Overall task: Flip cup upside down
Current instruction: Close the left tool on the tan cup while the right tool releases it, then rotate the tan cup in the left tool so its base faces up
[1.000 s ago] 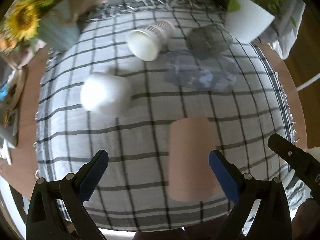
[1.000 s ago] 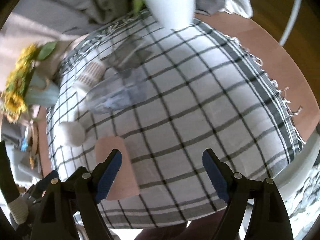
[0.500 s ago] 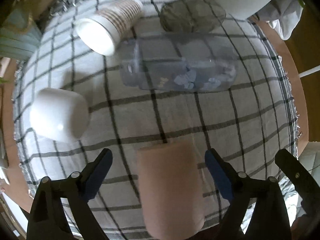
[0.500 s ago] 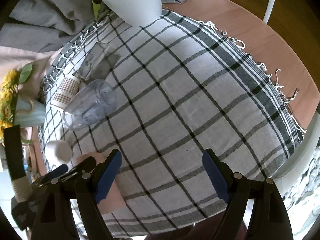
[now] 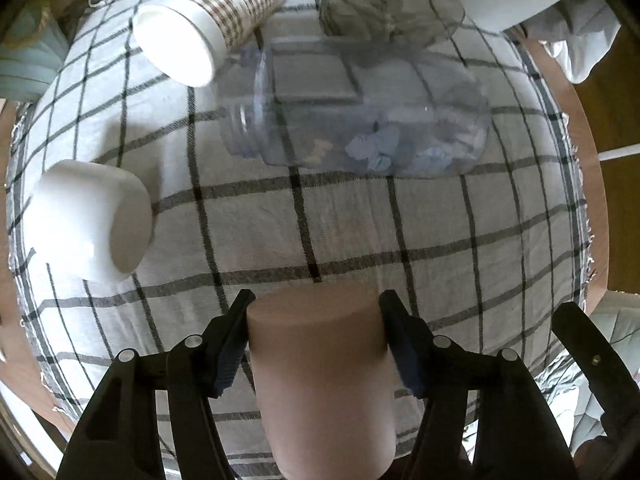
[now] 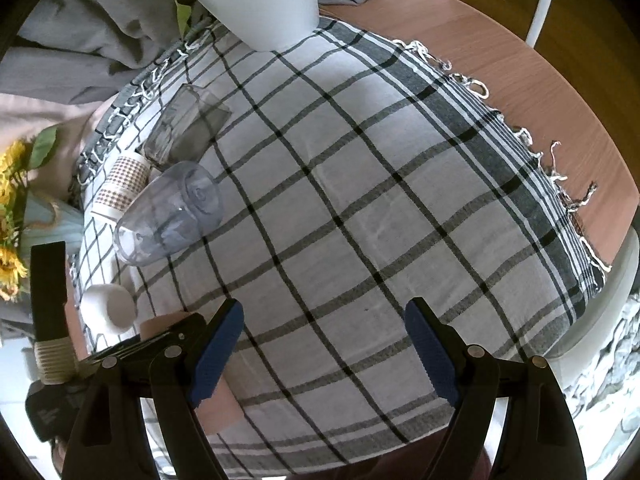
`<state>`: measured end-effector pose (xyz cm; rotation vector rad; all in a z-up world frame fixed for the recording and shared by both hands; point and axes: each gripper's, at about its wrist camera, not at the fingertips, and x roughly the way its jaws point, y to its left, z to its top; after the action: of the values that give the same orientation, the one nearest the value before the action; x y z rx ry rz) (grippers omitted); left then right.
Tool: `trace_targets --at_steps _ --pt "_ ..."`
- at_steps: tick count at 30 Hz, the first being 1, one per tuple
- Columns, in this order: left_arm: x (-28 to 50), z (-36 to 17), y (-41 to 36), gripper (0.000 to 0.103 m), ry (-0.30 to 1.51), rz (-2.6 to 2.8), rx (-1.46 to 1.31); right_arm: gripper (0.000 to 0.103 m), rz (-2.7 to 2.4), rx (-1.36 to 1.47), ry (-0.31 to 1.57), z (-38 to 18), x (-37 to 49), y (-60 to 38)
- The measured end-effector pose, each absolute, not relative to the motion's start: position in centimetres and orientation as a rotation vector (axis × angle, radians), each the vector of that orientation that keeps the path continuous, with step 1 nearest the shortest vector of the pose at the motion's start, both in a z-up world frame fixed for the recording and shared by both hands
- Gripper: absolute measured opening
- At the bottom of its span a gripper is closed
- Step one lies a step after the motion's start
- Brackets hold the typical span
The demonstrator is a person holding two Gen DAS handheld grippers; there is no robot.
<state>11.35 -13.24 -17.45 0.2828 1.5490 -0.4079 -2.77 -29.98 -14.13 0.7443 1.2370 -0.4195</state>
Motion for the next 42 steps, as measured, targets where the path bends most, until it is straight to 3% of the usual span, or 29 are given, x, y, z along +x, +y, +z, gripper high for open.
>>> trace_targets --at_steps 14,26,31,42 --pt "10.9 -11.4 -12.3 0.057 1.365 -0.421 0.270 0.083 -0.394 0.724 1.171 -11.8 -2.0 -29.4" --pt "11.3 -12.6 -12.2 0.057 1.429 -0.434 0.262 0.083 -0.398 0.721 1.173 -11.7 -2.1 -28.9" --pt "12.0 -14.1 -12.8 0.066 1.471 -0.445 0.291 0.083 -0.411 0.722 1.167 -11.8 -2.1 -28.9" --pt "13.1 -17.6 -13.7 0.066 1.549 -0.428 0.312 0.083 -0.437 0.716 1.181 -12.5 -1.9 -29.0"
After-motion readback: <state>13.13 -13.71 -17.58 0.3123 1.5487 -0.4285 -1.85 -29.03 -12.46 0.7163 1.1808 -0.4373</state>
